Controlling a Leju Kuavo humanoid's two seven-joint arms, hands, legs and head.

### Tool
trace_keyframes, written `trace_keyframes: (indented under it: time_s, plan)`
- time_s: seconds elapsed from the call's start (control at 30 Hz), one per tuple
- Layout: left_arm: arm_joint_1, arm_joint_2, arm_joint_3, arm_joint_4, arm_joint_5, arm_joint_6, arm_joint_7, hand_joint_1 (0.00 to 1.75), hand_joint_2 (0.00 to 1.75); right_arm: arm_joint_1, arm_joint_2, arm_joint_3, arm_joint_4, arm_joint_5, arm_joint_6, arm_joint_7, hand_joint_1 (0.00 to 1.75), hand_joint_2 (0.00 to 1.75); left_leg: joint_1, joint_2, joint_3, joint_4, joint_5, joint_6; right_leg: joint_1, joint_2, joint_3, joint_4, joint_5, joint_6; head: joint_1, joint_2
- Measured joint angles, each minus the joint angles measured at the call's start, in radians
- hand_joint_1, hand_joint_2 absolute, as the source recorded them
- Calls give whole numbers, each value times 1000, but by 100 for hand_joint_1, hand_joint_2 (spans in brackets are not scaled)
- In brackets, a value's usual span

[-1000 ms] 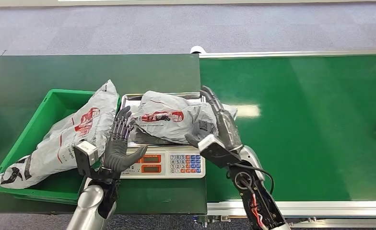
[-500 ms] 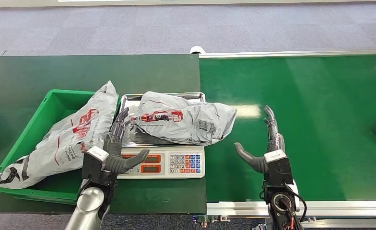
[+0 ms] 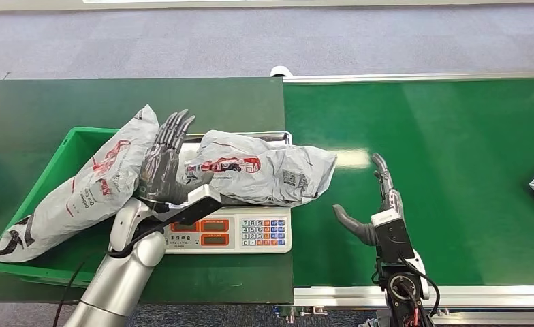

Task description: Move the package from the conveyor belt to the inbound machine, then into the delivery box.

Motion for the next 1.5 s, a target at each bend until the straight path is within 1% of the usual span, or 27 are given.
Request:
trace_keyframes:
  time_s: [0.03, 0.13, 0.33, 0.5, 0.63, 0.7, 0.83, 1.0, 1.1, 1.23, 1.27, 1.37, 1.4, 1.5]
  plan:
    - [-21, 4, -13, 7, -19, -14, 11, 0, 175, -1, 0, 0, 3, 6, 0, 2, 0, 175, 0, 0, 0, 0, 0, 0, 0, 0, 0, 0, 0, 0, 0, 0]
    - [-69, 16, -64, 23, -34, -99, 19, 0, 175, 1, -2, 0, 11, 23, -5, 5, 0, 175, 0, 0, 0, 0, 0, 0, 0, 0, 0, 0, 0, 0, 0, 0]
    - [-122, 34, -164, 58, -30, -202, 16, 0, 175, 23, -5, -3, 13, 38, -12, 5, 0, 175, 0, 0, -1, 0, -1, 0, 0, 0, -2, 0, 0, 0, 0, 0]
    - [-185, 42, -244, 125, -18, -356, 8, 0, 175, 37, -11, -21, 13, 43, -13, 4, 0, 175, 0, 1, -1, 0, -1, 0, 0, 0, -1, 0, 0, 0, 0, 0]
    - [-239, 43, -326, 215, -4, -527, -6, 0, 175, 48, -14, -38, 13, 53, -13, 1, 0, 175, 0, 1, 0, 0, -1, 0, 0, 0, -1, 0, 0, 0, 0, 0]
    - [-257, 43, -371, 263, 16, -578, -11, 0, 175, 51, -15, -48, 13, 56, -11, 0, 0, 175, 0, 1, 0, 0, -1, 0, 0, 1, -1, 0, 0, 0, 0, 0]
    - [-285, 44, -429, 334, 40, -599, -11, 0, 175, 54, -18, -62, 13, 61, -8, 0, 0, 175, 0, 0, -1, 0, -1, 0, 0, 0, -1, 0, 0, 0, 0, 0]
    - [-307, 44, -462, 372, 50, -600, -3, 0, 175, 56, -18, -71, 13, 66, -7, 3, 0, 175, 0, 1, -1, 0, -1, 0, 0, 0, -1, 0, 0, 0, 0, 0]
    - [-312, 46, -477, 382, 53, -596, 22, 0, 175, 58, -18, -72, 13, 74, -3, 9, 0, 175, 0, 1, -1, 0, -1, 0, 0, 0, -1, 0, 0, 0, 0, 0]
    - [-320, 48, -502, 400, 12, -551, 86, 0, 175, 58, -18, -74, 13, 86, 3, 19, 0, 175, 0, 0, 0, 0, -1, 0, 0, 0, 0, 0, 0, 0, 0, 0]
    - [-324, 48, -510, 406, -2, -540, 101, 34, 175, 58, -18, -74, 13, 90, 6, 21, 0, 175, 0, 0, 0, 0, -1, 0, 0, 0, 0, 0, 0, 0, 0, 0]
    - [-332, 44, -526, 423, -18, -520, 117, 164, 175, 55, -16, -73, 13, 99, 15, 27, 0, 175, 0, 0, 1, 0, -1, 0, 0, 0, 2, 0, 0, 0, 0, 0]
    - [-332, 43, -529, 427, -18, -515, 116, 173, 175, 54, -16, -73, 13, 102, 17, 29, 0, 175, 0, 0, 1, 0, -1, 0, 0, 0, 3, 0, 0, 0, 0, 0]
    - [-333, 43, -536, 434, -17, -501, 112, 175, 175, 51, -13, -73, 13, 110, 25, 38, 0, 175, 0, 0, 3, 0, 0, 1, 0, 0, 4, 0, 0, 0, 0, 0]
